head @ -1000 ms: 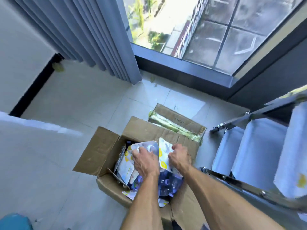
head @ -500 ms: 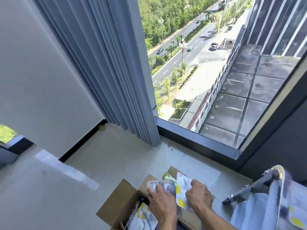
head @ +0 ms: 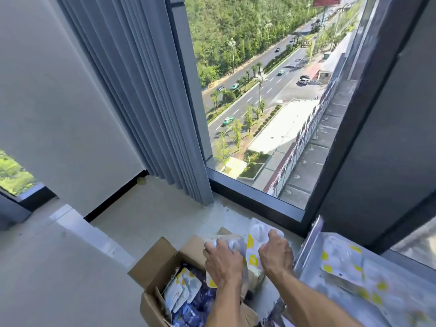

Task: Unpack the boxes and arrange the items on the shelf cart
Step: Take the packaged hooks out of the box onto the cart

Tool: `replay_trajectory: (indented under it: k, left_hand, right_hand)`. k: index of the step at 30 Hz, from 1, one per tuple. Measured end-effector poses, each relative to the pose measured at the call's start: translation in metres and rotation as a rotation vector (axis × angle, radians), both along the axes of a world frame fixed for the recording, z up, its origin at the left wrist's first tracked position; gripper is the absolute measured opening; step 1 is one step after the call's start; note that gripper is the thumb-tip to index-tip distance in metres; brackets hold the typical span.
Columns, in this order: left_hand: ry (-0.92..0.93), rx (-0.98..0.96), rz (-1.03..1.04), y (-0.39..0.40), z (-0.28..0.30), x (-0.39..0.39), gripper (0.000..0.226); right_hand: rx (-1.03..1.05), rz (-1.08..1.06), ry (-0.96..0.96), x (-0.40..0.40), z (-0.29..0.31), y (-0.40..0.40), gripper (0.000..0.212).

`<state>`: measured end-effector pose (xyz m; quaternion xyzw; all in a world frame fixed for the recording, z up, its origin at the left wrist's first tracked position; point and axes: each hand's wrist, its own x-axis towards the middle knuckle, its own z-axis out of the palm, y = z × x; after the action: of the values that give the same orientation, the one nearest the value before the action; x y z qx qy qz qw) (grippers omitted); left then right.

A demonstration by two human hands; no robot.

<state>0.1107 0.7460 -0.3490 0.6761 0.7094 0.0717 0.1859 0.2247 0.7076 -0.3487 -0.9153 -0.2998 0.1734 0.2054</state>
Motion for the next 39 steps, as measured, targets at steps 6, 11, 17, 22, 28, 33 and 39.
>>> replay_trajectory:
  k: [6, 11, 17, 22, 28, 33, 39]
  left_hand:
    - [-0.017, 0.023, -0.212, -0.065, 0.004, 0.102, 0.039]
    - [-0.018, -0.019, -0.344, -0.127, -0.013, 0.205, 0.026]
    - [0.084, -0.155, -0.455, -0.237, -0.068, 0.276, 0.028]
    - [0.196, -0.208, -0.586, -0.282, -0.113, 0.294, 0.029]
    - [0.252, -0.268, -0.654, -0.295, -0.150, 0.287, 0.024]
    - [0.236, -0.279, -0.684, -0.287, -0.173, 0.276, 0.030]
    - [0.206, -0.208, -0.707, -0.260, -0.165, 0.265, 0.038]
  right_hand:
    - [-0.061, -0.105, -0.028, 0.080, -0.004, -0.080, 0.022]
    - [-0.085, -0.302, 0.006, 0.176, -0.021, -0.158, 0.025]
    - [-0.233, -0.479, 0.084, 0.243, -0.064, -0.279, 0.031]
    - [-0.374, -0.502, 0.198, 0.242, -0.106, -0.341, 0.035]
    - [-0.446, -0.421, 0.254, 0.234, -0.148, -0.349, 0.040]
    - [-0.446, -0.442, 0.279, 0.231, -0.162, -0.343, 0.036]
    - [-0.522, -0.430, 0.182, 0.230, -0.160, -0.327, 0.026]
